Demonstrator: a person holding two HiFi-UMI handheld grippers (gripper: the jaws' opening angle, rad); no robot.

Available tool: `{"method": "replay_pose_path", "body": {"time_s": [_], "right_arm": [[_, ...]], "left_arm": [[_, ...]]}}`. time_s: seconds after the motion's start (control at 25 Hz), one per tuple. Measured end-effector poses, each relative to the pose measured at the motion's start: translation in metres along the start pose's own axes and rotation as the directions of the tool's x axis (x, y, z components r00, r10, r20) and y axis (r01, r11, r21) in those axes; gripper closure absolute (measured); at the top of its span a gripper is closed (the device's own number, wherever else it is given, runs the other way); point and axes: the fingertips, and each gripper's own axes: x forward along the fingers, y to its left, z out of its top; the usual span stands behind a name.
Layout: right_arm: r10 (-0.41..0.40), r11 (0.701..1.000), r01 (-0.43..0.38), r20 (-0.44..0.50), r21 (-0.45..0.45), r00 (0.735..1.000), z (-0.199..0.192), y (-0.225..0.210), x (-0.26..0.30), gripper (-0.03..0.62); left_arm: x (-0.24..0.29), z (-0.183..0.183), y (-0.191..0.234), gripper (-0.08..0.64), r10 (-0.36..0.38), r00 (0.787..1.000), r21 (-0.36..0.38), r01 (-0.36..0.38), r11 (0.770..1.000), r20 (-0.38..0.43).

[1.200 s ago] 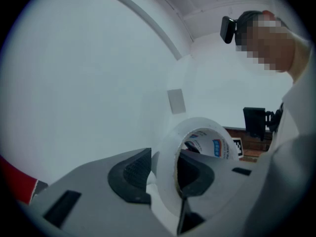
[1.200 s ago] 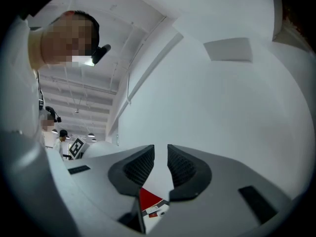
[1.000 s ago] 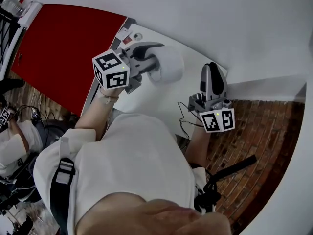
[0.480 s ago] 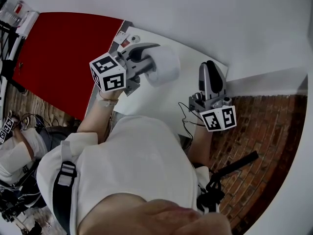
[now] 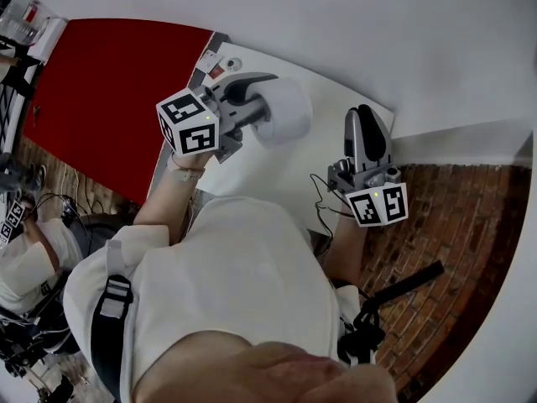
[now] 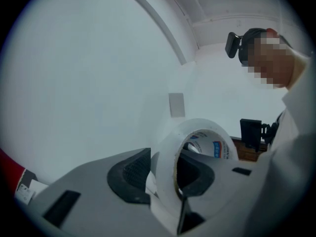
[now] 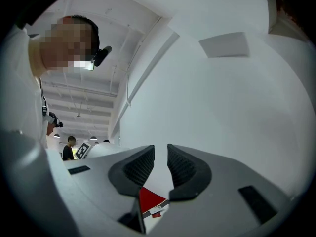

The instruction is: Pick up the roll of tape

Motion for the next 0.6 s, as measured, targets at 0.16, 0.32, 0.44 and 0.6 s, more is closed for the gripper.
{"method": "replay_pose_path", "body": {"time_s": [0.16, 0.32, 0.44, 0.6], "right_arm": [[0.002, 1.0, -0.002, -0.009, 0.002, 1.0, -0.003, -0.002, 0.0, 0.528], [-0.001, 1.0, 0.002, -0.014, 0.01, 1.0, -0.007, -0.004, 0.0, 0.528], [-0.009, 1.0, 0.009, -0.017, 0.017, 1.0, -0.009, -0.007, -0.002, 0.528], [-0.012, 1.0, 0.012, -0.02, 0.017, 1.0, -0.012, -0.014, -0.002, 0.528]], "left_arm": [[0.002, -0.002, 0.002, 0.445, 0.003, 1.0, -0.002, -0.003, 1.0, -0.002], [0.001, -0.005, 0.004, 0.445, 0.009, 1.0, -0.012, -0.009, 1.0, -0.006], [0.002, -0.009, 0.006, 0.445, 0.012, 1.0, -0.017, -0.012, 1.0, -0.013], [0.007, -0.012, 0.009, 0.445, 0.017, 1.0, -0.017, -0.017, 1.0, -0.017]]}}
